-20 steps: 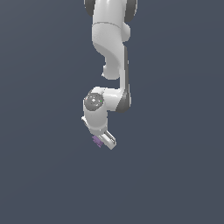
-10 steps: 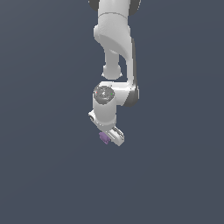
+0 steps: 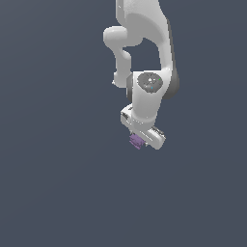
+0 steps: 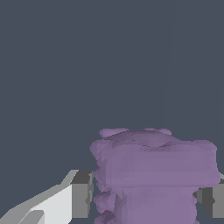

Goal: Pick up the object and move it to a goal position.

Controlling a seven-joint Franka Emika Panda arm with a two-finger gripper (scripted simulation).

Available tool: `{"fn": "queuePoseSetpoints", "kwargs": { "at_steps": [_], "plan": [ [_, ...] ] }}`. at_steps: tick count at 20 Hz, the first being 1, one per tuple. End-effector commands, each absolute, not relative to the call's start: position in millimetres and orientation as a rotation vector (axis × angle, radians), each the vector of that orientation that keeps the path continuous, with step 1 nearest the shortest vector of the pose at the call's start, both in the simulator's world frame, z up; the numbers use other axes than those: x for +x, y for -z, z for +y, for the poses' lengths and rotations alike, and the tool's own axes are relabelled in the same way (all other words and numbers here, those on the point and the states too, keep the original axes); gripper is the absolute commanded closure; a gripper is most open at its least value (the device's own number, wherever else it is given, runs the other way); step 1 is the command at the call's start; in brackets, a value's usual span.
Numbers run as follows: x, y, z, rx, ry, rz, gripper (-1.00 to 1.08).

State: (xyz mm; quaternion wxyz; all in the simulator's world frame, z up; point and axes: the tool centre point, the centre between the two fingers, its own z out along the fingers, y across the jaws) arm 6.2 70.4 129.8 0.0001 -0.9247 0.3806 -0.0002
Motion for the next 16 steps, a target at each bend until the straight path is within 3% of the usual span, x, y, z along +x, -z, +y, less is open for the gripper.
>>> {"fn": "queuePoseSetpoints", "kwargs": {
  "at_steps": [1,9,16],
  "plan": [
    [0.7,-147.8,97.1,-2.905,0.001,1.197,1.08],
    [-12.1,-199.7,175.0,-2.905,0.001,1.197,1.08],
    [-16.3,-224.1,212.2,-2.905,0.001,1.197,1.08]
  ]
}}
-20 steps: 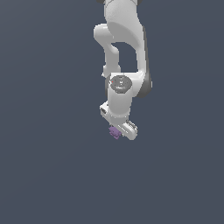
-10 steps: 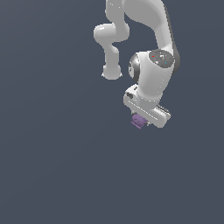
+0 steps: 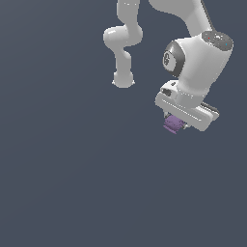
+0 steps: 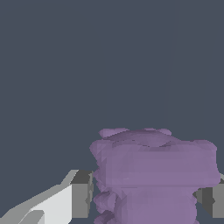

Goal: Pick up the object and move it to a goal position.

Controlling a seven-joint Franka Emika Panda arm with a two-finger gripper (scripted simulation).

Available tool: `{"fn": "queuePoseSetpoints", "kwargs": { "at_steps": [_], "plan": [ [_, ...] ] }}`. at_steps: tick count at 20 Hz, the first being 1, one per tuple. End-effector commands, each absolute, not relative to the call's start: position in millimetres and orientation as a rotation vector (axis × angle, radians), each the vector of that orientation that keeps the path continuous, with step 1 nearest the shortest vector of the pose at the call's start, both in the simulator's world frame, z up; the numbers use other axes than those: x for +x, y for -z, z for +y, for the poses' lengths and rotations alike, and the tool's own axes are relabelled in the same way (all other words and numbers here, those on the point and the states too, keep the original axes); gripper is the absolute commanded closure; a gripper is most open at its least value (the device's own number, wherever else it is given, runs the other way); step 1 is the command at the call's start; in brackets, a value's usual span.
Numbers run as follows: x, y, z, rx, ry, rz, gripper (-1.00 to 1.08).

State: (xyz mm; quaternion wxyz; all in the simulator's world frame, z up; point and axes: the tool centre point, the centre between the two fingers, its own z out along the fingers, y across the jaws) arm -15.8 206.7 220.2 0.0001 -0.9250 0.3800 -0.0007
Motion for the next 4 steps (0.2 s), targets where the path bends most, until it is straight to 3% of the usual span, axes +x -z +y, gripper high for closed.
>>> {"fn": "queuePoseSetpoints", "kwargs": {
  "at_steps": [1,4],
  "plan": [
    [-16.4,-225.6,214.5,-2.905,0.001,1.197,1.08],
    [-16.4,-227.4,217.6,-2.905,0.001,1.197,1.08]
  ]
}}
